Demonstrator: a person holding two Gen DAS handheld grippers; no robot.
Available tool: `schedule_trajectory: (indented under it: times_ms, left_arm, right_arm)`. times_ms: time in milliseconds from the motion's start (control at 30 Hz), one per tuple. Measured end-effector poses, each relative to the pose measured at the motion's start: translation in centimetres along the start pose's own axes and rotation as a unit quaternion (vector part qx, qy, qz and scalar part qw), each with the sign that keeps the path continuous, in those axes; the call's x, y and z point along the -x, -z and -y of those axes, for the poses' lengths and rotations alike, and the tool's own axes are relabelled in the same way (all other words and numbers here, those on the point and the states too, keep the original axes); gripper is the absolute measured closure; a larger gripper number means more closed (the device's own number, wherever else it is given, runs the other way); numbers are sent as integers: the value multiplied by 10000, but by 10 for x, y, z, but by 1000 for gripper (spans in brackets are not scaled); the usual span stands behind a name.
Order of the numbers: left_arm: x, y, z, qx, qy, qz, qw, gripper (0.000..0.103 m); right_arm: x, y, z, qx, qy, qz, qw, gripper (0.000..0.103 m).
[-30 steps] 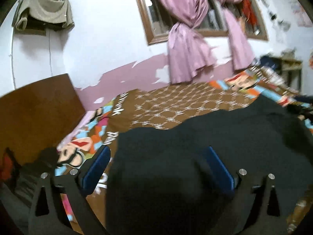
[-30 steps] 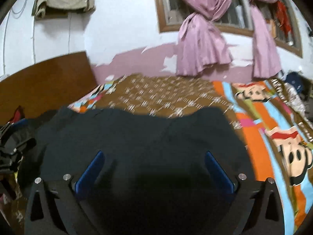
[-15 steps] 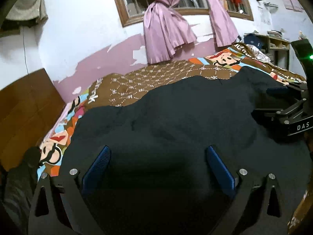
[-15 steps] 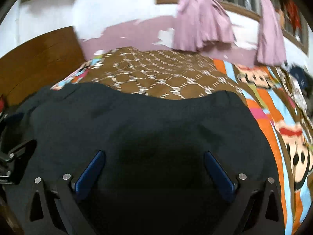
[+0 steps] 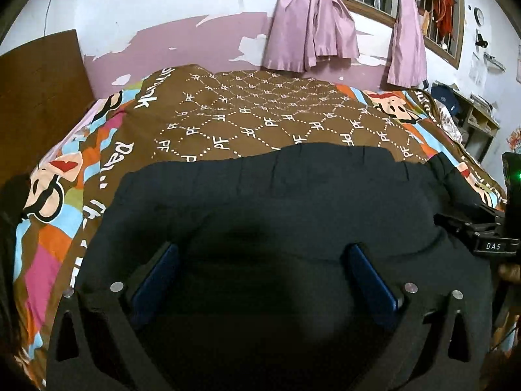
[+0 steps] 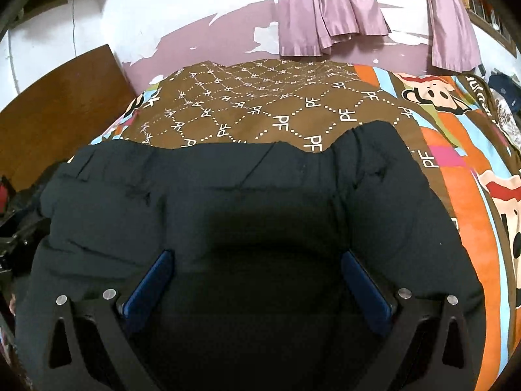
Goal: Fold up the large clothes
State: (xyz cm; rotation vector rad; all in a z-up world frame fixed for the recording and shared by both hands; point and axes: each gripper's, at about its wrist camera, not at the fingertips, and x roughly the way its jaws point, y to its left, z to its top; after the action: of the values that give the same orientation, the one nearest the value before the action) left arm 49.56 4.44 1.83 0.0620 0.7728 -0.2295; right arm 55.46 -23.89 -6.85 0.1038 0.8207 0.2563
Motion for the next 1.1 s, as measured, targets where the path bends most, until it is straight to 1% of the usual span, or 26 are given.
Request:
schedule_trajectory:
  times_ms: [133,267,767,867,1000,1100]
  left_arm:
    - [1,6,1,-13,35,76,10000,1]
    - [-1,11,1,11,112,136,9998,1]
    - [-5,16,3,-102,32,202,9997,1]
    - [-5,17,3,-105,30,230,9997,1]
    - [-4,20,5,-168,-38,290,9994,1]
    - [-2,22,6,-186,-32,336,9993,1]
  right_arm:
    - [2,5,-4,66,64,77,9999,0]
    - [-1,4,-4,94,106,43,9999,0]
    - [1,11,-9,191,265,194,9993,0]
    - [5,15,-12,211,312,321,9988,0]
    - [14,19,-19,292,540,495,9969,0]
    - [24,21,-25,444,832,642,9935,0]
